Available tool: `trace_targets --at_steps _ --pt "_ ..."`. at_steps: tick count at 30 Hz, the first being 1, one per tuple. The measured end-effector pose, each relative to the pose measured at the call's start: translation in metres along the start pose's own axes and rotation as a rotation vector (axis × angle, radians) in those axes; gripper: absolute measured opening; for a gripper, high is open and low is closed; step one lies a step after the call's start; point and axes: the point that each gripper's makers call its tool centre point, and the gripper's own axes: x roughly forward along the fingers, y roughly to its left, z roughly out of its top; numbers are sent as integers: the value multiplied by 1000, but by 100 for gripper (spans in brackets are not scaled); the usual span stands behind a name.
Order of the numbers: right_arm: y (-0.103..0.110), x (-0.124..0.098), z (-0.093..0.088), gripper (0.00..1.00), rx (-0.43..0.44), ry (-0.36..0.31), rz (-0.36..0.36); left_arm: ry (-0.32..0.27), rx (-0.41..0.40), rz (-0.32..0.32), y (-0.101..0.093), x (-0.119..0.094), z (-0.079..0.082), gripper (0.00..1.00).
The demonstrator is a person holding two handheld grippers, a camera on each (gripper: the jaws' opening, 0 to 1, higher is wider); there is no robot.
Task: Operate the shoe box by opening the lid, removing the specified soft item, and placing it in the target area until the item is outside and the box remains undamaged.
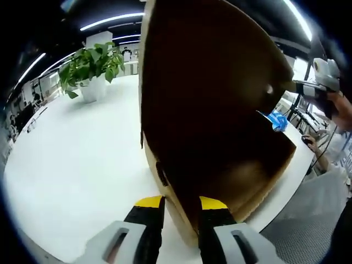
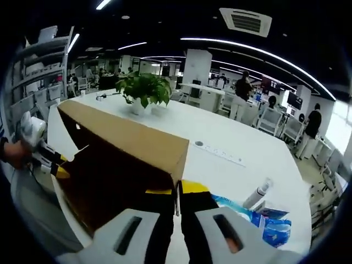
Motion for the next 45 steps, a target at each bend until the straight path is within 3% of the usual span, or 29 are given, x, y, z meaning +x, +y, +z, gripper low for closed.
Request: trace_targets --at_steps 8,15,20,25,34,36,45 --pt "7 -8 -17 1 -1 11 -8 -5 -10 11 1 -3 1 24" --pt "12 -12 -30 1 26 19 -24 -97 -56 1 -2 -21 26 27" --pt "16 -10 -41 1 47 38 -23 -124 -25 0 -2 -29 36 27" --pt "26 -5 -50 1 95 45 -21 -144 -61 -7 2 -34 40 27" --pt "38 6 -65 0 129 77 8 -137 -71 4 9 -41 30 27" --pt "46 9 -67 0 198 73 43 -132 -77 13 12 -42 26 27" --pt "51 12 -74 0 216 85 42 -129 -89 31 20 -48 18 27"
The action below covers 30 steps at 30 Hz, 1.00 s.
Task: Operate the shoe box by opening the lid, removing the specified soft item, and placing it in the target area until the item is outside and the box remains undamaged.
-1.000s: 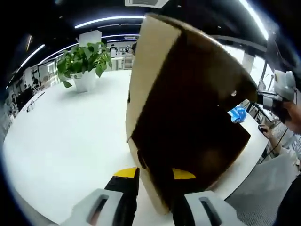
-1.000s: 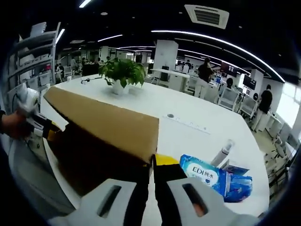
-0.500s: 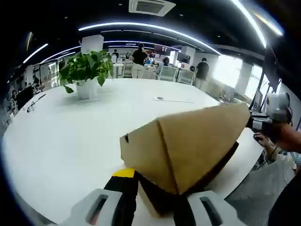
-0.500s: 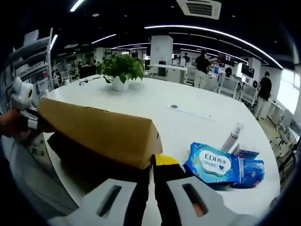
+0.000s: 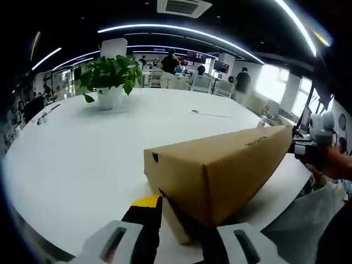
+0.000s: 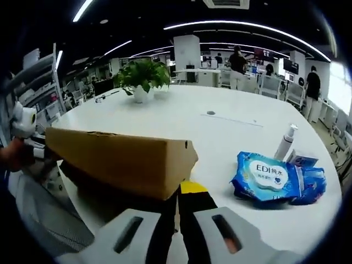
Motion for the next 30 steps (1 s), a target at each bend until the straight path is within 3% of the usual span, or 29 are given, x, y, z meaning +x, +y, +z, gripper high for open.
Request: trace_targets --at_steps 14,30 --pt "4 0 -24 0 43 27 6 39 -12 7 4 -6 -22 27" --pt "1 -9 -27 0 118 -6 -29 52 -27 -1 4 -11 -30 27"
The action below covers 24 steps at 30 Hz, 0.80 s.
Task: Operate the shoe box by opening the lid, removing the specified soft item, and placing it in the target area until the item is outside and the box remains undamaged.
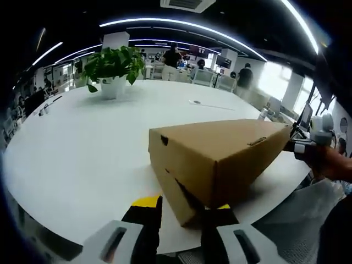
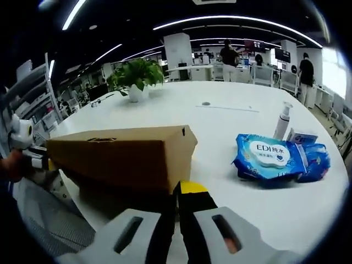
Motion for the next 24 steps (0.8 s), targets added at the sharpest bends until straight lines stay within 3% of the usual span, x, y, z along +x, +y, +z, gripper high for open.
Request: trace_targets --at_steps 12,16,24 --pt "-1 -3 -3 0 34 -14 -6 8 -19 -7 3 -7 -4 27" --pt "0 -7 -4 0 31 -9 -4 -1 -62 -10 5 -10 -5 28" --pt "-19 -21 -9 0 68 -6 -52 -16 -105 -9 7 -14 0 28"
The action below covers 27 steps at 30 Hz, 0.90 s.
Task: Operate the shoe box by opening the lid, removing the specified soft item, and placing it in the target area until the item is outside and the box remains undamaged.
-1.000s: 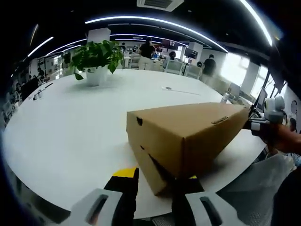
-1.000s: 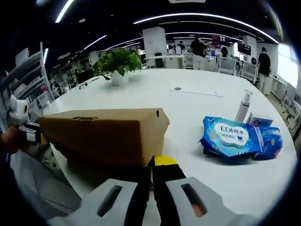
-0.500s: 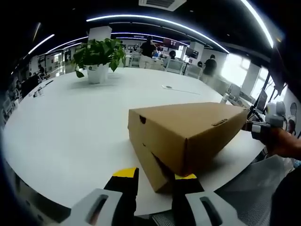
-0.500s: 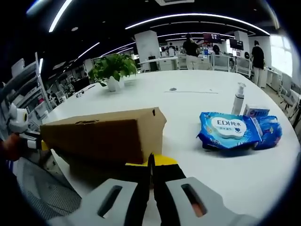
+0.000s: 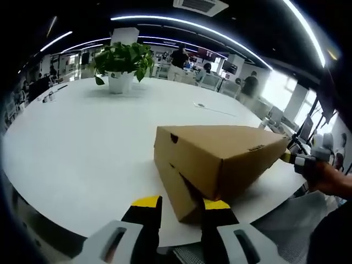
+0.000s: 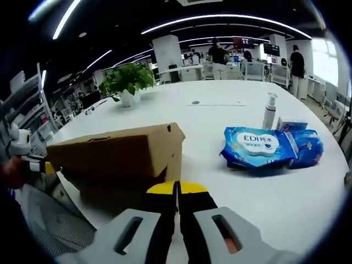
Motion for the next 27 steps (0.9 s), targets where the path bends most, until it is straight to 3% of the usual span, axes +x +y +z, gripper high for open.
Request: trace_targets --at_steps 2,4,9,15,17,20,27 --pt "-5 -3 -1 0 22 -3 -8 11 24 13 1 -1 0 27" --pt "-6 -5 0 0 31 -5 -9 45 110 39 4 -2 -4 28" --pt "-4 -5 1 0 36 -9 -4 41 127 36 0 -6 -1 27" --pt "-1 -5 11 0 51 -30 13 30 59 47 9 -15 -5 27" --pt "0 -5 13 0 57 -37 19 -9 -11 36 11 -17 -4 28" --pt "3 -5 15 0 65 -41 34 -16 -56 50 17 -20 -6 28" --pt "13 -4 15 3 96 -39 84 -114 -135 44 17 -27 16 28"
